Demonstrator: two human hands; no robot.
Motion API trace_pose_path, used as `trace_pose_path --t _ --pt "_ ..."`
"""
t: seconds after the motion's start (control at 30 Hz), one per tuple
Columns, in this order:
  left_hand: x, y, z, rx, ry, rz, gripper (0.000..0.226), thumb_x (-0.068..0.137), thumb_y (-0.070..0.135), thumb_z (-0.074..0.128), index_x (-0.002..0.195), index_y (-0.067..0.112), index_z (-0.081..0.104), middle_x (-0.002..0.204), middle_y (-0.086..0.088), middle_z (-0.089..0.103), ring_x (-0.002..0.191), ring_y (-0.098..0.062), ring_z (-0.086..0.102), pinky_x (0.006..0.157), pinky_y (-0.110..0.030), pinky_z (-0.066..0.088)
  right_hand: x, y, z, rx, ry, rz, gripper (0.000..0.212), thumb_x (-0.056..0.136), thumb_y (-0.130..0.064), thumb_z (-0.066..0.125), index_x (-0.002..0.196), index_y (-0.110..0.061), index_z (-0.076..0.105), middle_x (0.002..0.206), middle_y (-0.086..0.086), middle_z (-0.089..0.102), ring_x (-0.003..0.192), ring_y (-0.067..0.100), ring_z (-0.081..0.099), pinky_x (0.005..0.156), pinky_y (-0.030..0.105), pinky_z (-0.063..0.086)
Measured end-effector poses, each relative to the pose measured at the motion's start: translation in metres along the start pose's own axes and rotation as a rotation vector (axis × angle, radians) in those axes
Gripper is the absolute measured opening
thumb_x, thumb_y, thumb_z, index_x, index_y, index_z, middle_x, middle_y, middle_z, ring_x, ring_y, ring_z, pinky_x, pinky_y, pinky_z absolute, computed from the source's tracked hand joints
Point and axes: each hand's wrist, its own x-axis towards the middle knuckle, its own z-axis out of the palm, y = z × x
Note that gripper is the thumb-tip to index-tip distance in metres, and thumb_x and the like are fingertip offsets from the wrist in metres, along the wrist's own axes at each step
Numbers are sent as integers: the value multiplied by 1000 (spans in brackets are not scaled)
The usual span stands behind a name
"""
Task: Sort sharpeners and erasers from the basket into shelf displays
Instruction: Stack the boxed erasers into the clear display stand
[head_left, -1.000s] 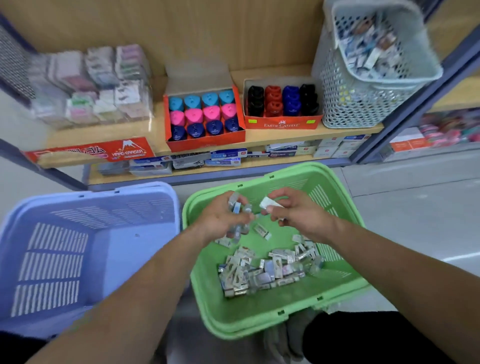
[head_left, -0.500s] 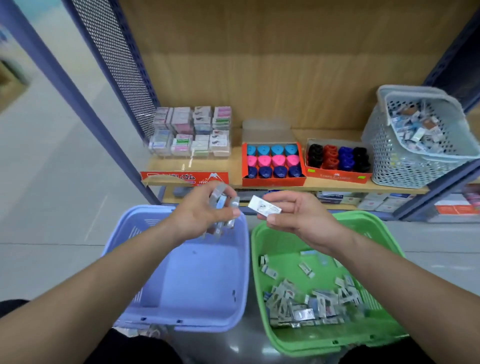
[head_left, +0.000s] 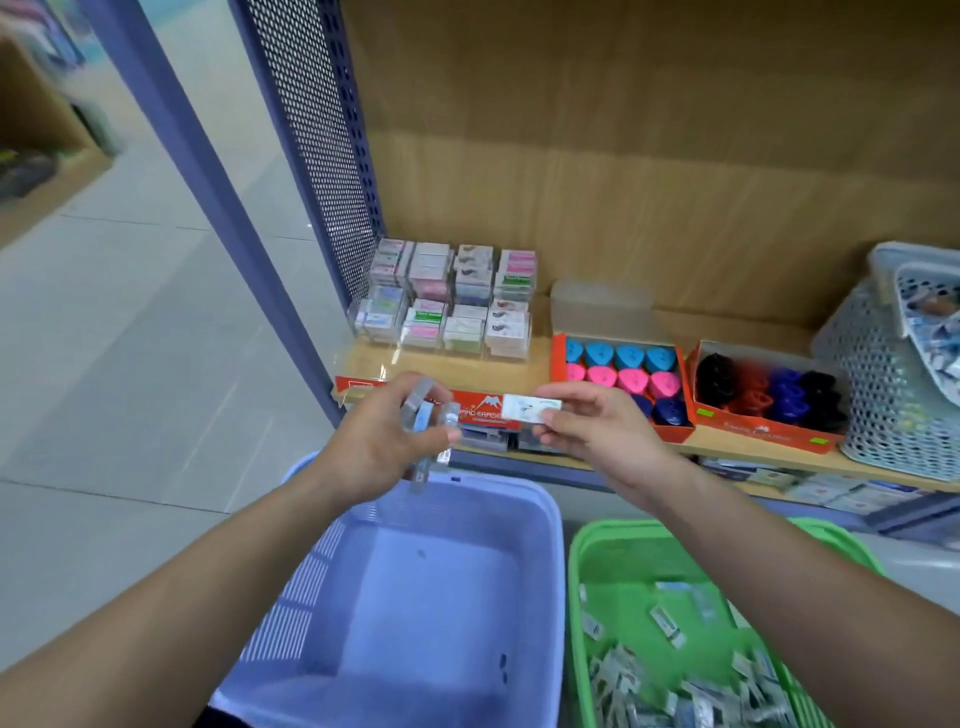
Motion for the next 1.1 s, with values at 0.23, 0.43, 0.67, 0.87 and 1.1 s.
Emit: trace_pose_path --t 0.23,0.43,0.67,0.87,1.1 --pt "34 -11 -12 99 32 1 21 85 20 80 98 26 64 96 -1 64 84 -31 66 56 -32 57 98 -9 -3 -267 157 -40 18 90 -5 72 103 -18 71 93 9 74 73 16 74 62 24 57" --pt "51 -21 -33 92 102 -43 24 81 25 83 98 31 66 95 3 65 70 -17 61 62 -42 58 184 -10 22 -541 205 -178 15 89 -16 74 99 -26 70 86 0 76 64 11 69 62 25 52" --pt "66 -25 -49 -25 160 -54 23 81 24 83 97 30 67 93 -4 66 72 -30 66 61 -48 59 240 -1 36 -722 197 -267 14 89 -22 75 102 -24 71 82 -11 67 75 13 68 70 27 55" --pt "72 -27 -49 -54 166 -68 22 83 21 81 96 30 67 94 -2 66 71 -21 66 57 -36 60 260 8 50 -978 137 -317 20 93 -29 68 113 -25 70 94 -11 63 93 12 62 78 29 50" --pt "73 -31 -53 -134 166 -80 22 83 20 81 97 29 67 98 -8 70 83 -31 73 53 -33 57 270 8 54 -1388 97 -389 17 96 -29 56 99 -27 73 100 -3 72 87 18 64 75 33 56"
